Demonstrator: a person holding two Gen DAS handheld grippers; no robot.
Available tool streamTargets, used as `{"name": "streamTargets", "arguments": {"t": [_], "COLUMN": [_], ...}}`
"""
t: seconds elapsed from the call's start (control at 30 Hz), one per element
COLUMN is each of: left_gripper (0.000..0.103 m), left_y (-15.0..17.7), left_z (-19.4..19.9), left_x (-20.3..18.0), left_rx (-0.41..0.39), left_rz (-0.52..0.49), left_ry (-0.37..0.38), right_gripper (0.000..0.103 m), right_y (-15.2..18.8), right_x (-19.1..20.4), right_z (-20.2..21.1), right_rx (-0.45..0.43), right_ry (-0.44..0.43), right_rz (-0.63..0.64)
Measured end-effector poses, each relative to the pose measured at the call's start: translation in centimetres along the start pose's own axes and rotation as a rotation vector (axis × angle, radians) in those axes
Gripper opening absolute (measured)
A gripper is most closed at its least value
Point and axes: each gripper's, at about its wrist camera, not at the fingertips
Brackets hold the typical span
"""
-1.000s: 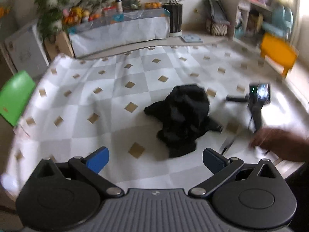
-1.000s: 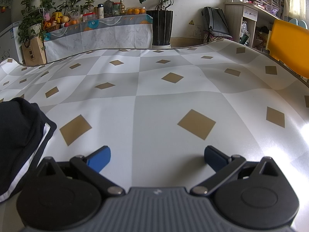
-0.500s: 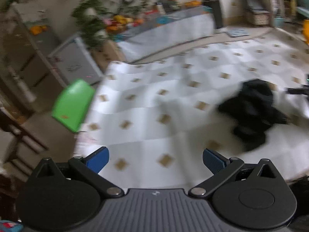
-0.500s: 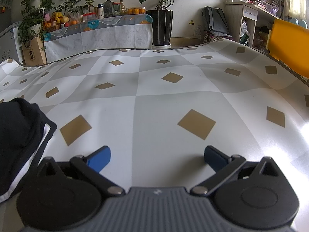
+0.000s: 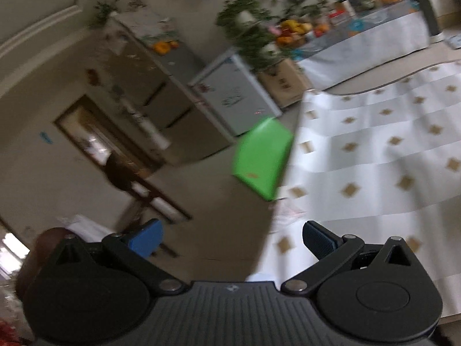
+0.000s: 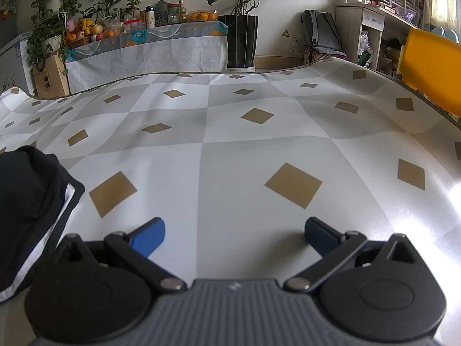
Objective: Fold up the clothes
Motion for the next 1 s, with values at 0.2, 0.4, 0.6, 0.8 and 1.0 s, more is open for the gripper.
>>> {"name": "streamTargets", "arguments": {"t": [0.2, 0.4, 0.6, 0.8, 1.0], "left_gripper": [0.103, 0.103, 0.103, 0.103, 0.103], "left_y": [0.9, 1.9, 1.7, 1.4, 0.9], "left_z": [-2.9, -5.7, -2.9, 2.3, 5.7], "left_x": [3.8, 7.0, 10.9, 7.9, 8.6], "left_rx": [0.041, 0.080, 0.089, -0.013, 0.013], "left_rz": [0.005, -0.017, 0.198, 0.071, 0.086], "left_ry": [-0.088, -0.190, -0.020, 0.042, 0.133], "right_gripper": [0.103, 0.103, 0.103, 0.103, 0.103], "right_y": [0.0, 0.0, 0.1, 0.1, 0.1], "right_x": [0.0, 0.0, 0.0, 0.0, 0.0], "right_z": [0.0, 0.0, 0.1, 0.1, 0.1], "right_rx": [0.000, 0.000, 0.000, 0.000, 0.000], "right_ry": [0.001, 0.001, 0.001, 0.001, 0.002], "right_rz": [0.000, 0.001, 0.001, 0.001, 0.002]}}
Point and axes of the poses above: each gripper's, at about its wrist camera, not at the fingertips, and z roughly against the way its jaws point, x to its left, y to its underside, and after that the axes turned 11 degrees about z, right-handed
